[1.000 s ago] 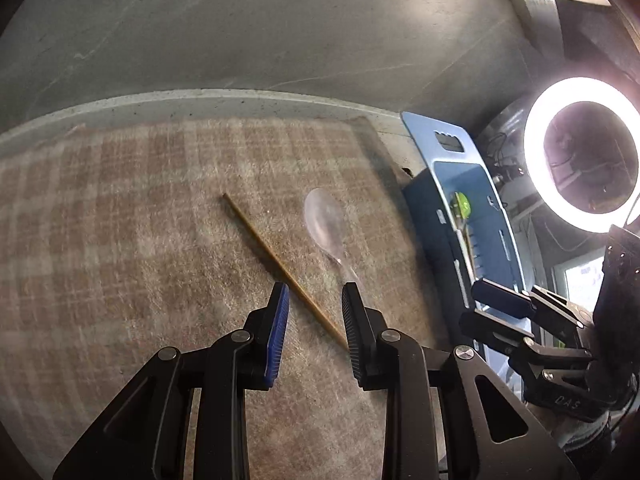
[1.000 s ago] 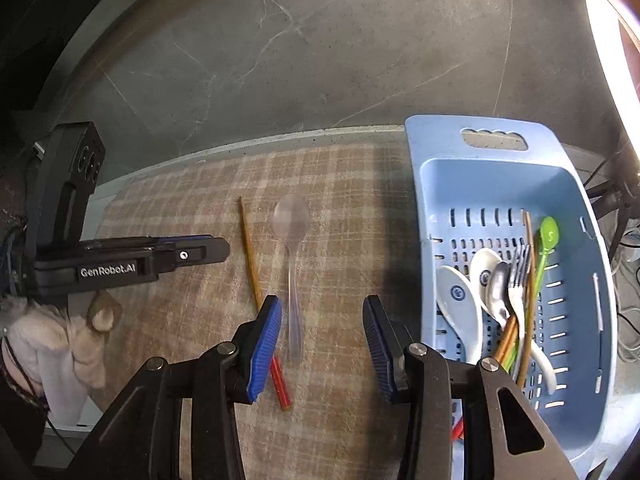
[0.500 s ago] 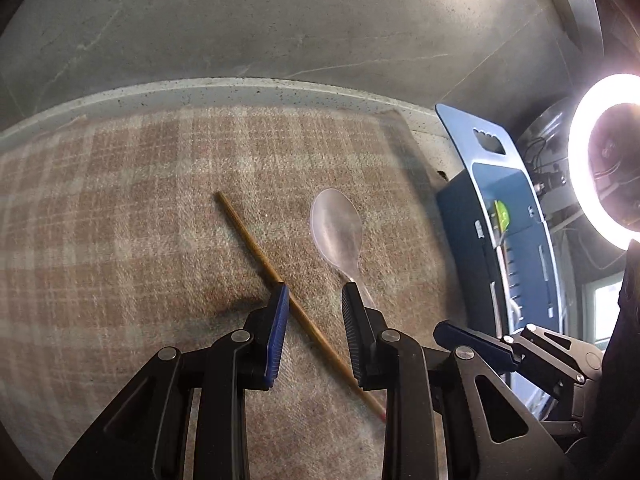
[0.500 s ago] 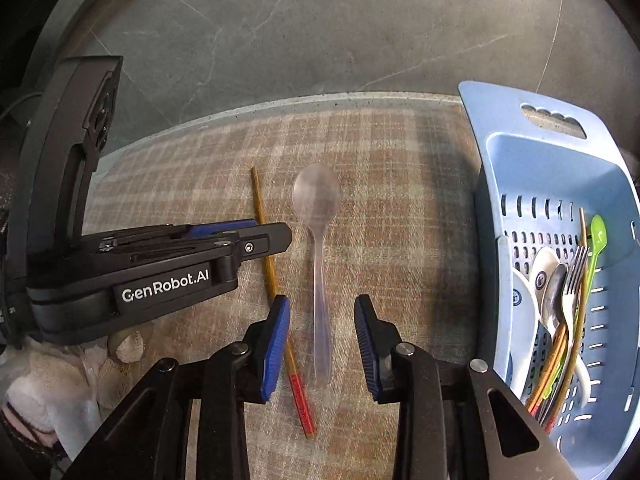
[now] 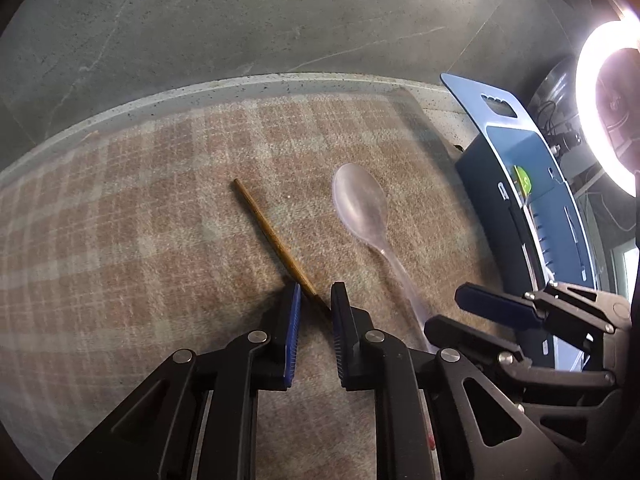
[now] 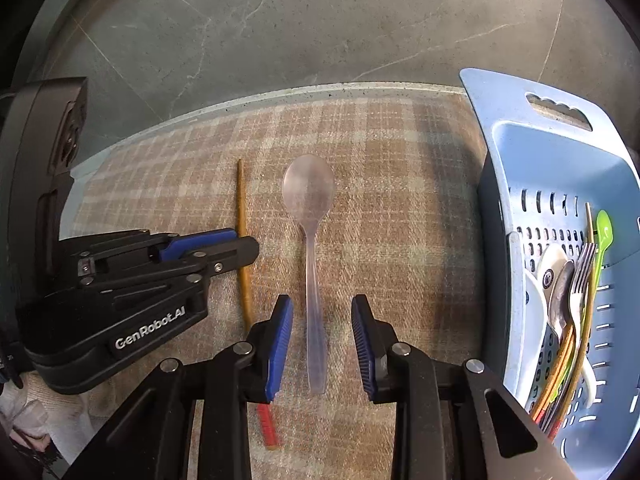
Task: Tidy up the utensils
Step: 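Move the right gripper to the clear plastic spoon handle and close on it, then hold the spoon in the right gripper while the left gripper closes on the last chopstick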
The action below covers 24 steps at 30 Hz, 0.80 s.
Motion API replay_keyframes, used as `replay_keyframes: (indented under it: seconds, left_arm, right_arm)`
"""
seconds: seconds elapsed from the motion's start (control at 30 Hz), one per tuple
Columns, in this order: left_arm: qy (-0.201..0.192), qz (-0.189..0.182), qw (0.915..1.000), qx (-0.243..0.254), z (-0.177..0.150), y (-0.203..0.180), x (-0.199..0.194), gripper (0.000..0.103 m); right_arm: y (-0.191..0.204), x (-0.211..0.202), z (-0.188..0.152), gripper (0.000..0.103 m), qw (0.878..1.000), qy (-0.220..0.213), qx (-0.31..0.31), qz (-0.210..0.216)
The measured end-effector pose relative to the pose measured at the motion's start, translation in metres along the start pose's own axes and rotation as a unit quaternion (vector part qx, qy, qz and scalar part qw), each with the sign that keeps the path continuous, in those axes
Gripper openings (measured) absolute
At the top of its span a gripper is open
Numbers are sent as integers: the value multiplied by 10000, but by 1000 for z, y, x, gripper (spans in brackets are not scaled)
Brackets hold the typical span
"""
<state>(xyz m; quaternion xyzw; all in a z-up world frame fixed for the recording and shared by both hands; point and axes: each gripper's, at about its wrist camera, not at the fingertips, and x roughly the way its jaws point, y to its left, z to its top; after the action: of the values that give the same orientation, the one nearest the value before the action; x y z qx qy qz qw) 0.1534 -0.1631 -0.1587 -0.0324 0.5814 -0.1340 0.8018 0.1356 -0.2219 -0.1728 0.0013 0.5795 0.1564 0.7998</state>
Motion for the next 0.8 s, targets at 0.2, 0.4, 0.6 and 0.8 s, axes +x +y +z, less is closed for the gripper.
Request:
replay_keyframes:
  seconds: [0.2,0.4,0.6,0.8]
  left_arm:
    - [39,-37,10000,-61,-9,14,-7,13]
    - [28,-58,9999,-77,-21,20,-12,13]
    - [-49,-76,10000,25,-35,14,-13,14]
    - [-95,-376,9987,-325,-44,33,-20,10]
  right_arm:
    - [6,16,2,27,9998,160,-53,-104]
    - [-1,22,4,9,9997,167,11,-171]
    - [-5,21,2,8,9997,114,-16,-221]
    - [-12,15,-7,8,9999,37,121,-64]
